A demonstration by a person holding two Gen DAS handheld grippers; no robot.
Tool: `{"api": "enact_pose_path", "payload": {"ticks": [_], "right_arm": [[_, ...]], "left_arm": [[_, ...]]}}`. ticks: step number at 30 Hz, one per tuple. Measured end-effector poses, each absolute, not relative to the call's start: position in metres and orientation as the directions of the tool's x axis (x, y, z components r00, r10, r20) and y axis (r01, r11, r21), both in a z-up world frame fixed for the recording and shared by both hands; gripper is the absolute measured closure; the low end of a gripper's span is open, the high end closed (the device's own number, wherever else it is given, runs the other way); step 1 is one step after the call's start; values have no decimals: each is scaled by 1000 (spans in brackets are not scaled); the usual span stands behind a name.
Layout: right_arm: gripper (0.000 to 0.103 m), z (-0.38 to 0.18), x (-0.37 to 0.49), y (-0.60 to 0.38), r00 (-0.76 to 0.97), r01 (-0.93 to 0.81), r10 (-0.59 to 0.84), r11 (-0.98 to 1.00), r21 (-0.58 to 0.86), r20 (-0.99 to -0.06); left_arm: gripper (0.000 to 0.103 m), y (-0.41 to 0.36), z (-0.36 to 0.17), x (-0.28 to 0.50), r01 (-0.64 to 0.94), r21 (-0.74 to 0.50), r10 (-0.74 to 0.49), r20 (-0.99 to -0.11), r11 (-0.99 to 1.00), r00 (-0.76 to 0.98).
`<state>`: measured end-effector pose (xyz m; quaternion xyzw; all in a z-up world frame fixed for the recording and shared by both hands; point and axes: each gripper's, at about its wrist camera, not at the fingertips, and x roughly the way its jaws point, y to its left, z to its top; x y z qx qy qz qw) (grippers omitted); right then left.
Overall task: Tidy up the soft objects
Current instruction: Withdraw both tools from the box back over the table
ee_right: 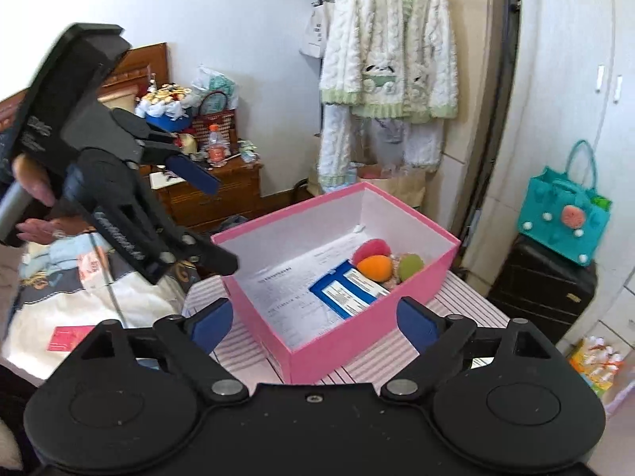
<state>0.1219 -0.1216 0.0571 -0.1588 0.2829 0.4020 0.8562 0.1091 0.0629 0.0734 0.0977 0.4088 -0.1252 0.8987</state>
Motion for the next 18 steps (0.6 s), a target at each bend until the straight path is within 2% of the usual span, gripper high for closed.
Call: {"api": "enact_pose_path", "payload": {"ticks": [10,18], "right_arm": [[6,43,79,-158,588,-741,574,664,-95,-570],[6,12,62,-195,607,-700,533,710,-79,-590]], "left_arm": [[1,32,61,72,361,58,-196,-753,931,628],[2,8,42,55,419,32,-270,-720,907,640]]}}
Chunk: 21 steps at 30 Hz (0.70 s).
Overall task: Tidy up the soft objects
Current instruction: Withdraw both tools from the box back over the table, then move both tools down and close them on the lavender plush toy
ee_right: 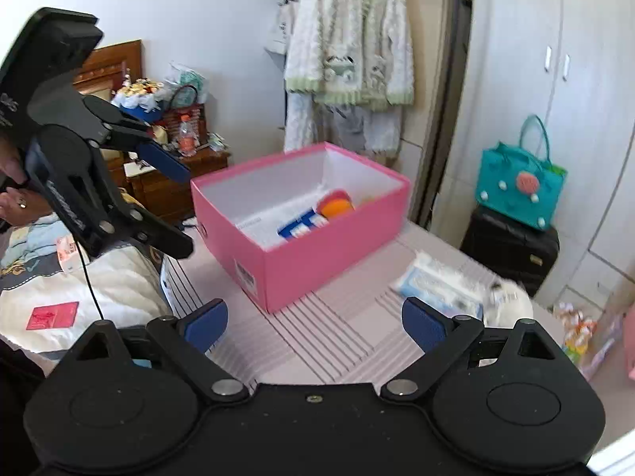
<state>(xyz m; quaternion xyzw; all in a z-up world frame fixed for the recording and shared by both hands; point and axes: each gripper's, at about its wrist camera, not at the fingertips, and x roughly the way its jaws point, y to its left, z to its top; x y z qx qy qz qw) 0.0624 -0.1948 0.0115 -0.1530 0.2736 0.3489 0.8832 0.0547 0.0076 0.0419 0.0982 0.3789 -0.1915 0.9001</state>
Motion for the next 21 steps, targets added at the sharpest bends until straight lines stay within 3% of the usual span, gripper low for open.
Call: {"api": "enact_pose_path", "payload": {"ticks": [10,21], "right_arm": [[6,-21,74,-228,687,-598,408,788,-148,-601],[7,-47,94,-248,714,-554,397,824,-118,-577]], "left_arm": [[2,-22,26,66,458,-15,-347,-673,889,653],[3,-55,10,93,490,-68,-428,-601,869,675]]}}
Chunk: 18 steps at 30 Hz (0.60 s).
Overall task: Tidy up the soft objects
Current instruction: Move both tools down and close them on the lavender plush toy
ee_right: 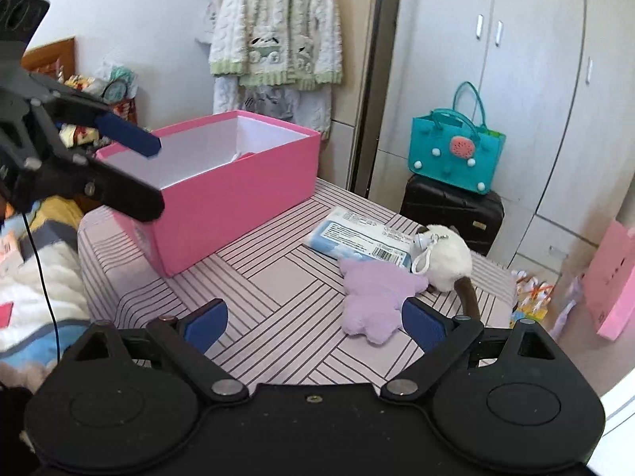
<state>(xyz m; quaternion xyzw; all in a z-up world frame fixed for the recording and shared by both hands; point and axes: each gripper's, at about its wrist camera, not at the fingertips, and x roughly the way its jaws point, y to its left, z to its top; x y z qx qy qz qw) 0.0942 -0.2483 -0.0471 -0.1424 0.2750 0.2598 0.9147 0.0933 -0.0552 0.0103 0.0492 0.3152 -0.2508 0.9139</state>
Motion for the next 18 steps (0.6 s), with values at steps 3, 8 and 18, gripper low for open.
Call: {"api": "enact_pose_path", "payload": {"ticks": [3,8,18], "right_arm": [[7,-56,103,-254,741,-532,404,841,-103,-536],[7,-77,112,-260,801,-496,385,856,-148,-459],[30,-111,162,-268,706,-476,346,878,-53,-618]], "left_arm": [[3,-67,1,102,497,-84,-445,-590,864,674],[3,-82,-13,119,459,-92,-429,-549,884,717],[8,-95,-50,159,382,-231,-445,-535,895,718]]}}
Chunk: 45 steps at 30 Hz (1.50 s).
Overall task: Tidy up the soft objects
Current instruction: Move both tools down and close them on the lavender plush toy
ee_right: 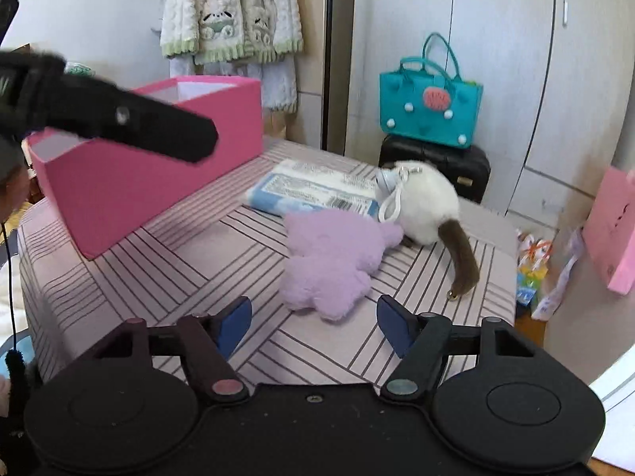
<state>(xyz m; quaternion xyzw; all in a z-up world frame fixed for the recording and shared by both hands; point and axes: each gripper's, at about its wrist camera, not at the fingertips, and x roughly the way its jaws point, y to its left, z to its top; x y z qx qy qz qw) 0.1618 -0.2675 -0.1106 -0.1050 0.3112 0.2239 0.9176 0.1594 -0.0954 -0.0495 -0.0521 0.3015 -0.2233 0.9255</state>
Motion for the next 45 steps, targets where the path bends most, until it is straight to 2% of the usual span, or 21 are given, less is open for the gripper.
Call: {"api": "enact_pose_path", "payload": {"ticks": [3,9,10,11,12,13,15,17,20,24,30,35,39,42,45], "right_arm": [[30,-119,171,-268,692,-479,357,877,-28,-628],[28,-134,191,-271,674,-460,369,887,26,-640],[28,-137,195,-270,665,-460,359,888,20,-655],[28,-138,197,-268,659,-463,354,886,13,-663],[28,-139,198,-267,661,-465,354,885,9,-662],[28,-139,200,-268,664,-465,357,885,10,-657],[27,-139,203,-267,668,-465,365,885,20,-648],[26,-138,207,-267,691,-442,364,896,33,-625],[27,-139,216,-260,697,-402,329,915,32,-637],[43,-142,212,-255,712,-406,320,914,6,-625],[46,-143,201,-256,721,-380,315,924,27,-618],[46,-145,192,-258,715,-363,346,926,101,-608],[46,-147,188,-257,727,-342,335,934,108,-599],[47,-149,185,-253,740,-329,314,940,88,-594],[47,-149,184,-252,746,-313,299,946,83,-594]], "left_arm": [[9,-100,-70,172,353,-291,-457,-568,889,684],[10,-106,-96,192,274,-330,-424,-584,903,693],[13,-105,-99,195,268,-346,-430,-582,899,691],[25,-105,-102,198,265,-361,-439,-587,894,680],[32,-104,-104,202,256,-376,-444,-600,891,666],[34,-104,-106,206,243,-401,-454,-605,884,655],[34,-103,-112,211,238,-447,-487,-601,862,634],[35,-106,-116,214,242,-461,-502,-605,854,618],[35,-109,-117,213,239,-457,-495,-597,857,631],[35,-109,-120,215,225,-449,-480,-607,865,633],[35,-110,-127,215,213,-497,-512,-608,841,607],[53,-113,-127,211,215,-487,-505,-608,847,612],[58,-112,-131,212,200,-516,-520,-607,833,601],[60,-115,-132,207,208,-495,-507,-605,844,614],[68,-119,-131,202,207,-506,-513,-598,838,615]]}}
